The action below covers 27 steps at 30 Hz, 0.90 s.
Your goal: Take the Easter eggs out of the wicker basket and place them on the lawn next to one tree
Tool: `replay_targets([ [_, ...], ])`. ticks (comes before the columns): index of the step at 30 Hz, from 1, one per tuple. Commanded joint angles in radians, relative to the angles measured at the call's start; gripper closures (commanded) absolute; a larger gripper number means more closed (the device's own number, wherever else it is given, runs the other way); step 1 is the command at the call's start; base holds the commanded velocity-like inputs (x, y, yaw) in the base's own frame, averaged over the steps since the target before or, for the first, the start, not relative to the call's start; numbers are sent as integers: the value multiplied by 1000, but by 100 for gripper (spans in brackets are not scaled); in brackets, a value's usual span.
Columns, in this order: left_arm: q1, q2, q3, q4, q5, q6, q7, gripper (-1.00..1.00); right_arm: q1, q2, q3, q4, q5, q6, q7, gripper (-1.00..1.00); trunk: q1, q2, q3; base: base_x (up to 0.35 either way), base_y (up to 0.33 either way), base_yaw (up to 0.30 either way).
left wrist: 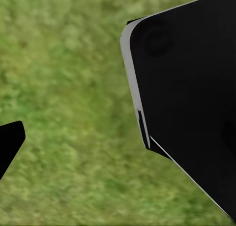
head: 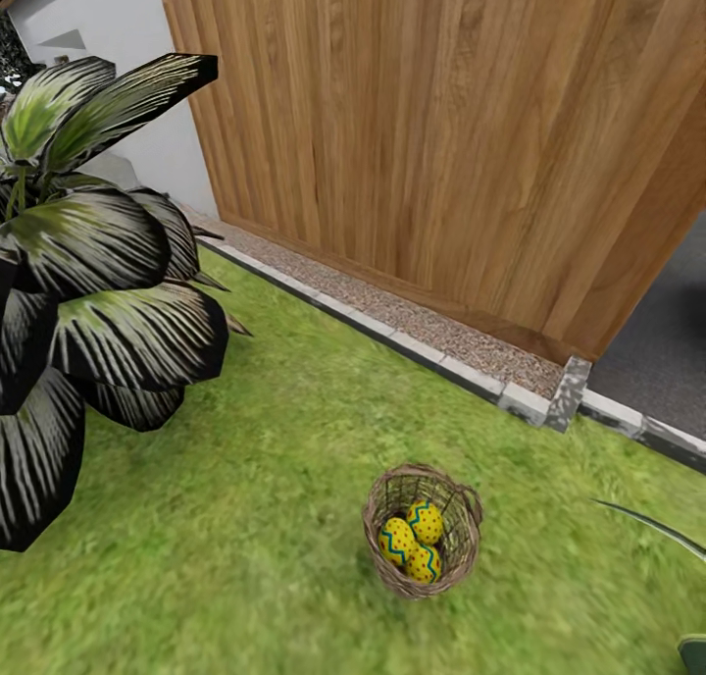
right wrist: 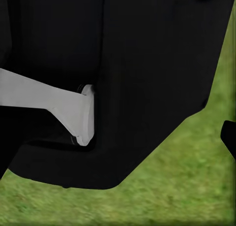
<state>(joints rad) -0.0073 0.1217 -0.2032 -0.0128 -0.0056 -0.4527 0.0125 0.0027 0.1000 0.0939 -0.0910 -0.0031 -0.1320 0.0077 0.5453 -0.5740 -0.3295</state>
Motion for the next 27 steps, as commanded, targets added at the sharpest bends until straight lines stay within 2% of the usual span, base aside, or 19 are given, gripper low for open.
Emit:
replay_targets([
  [1, 0, 0, -4, 1, -1, -3, 1, -100, 0, 0, 6, -1, 0, -1, 0, -100, 0, -1, -1, 110, -105, 0],
  [14, 0, 0, -4, 1, -1, -4, 1, -100, 0, -1, 6, -1, 0, -1, 0, -100, 0, -1, -1, 59, -60, 0],
  [27, 0, 1, -4, 1, -1, -4, 1, -100, 0, -1, 4, 0, -1, -1, 0, -100, 0, -1, -1, 41, -121, 0],
])
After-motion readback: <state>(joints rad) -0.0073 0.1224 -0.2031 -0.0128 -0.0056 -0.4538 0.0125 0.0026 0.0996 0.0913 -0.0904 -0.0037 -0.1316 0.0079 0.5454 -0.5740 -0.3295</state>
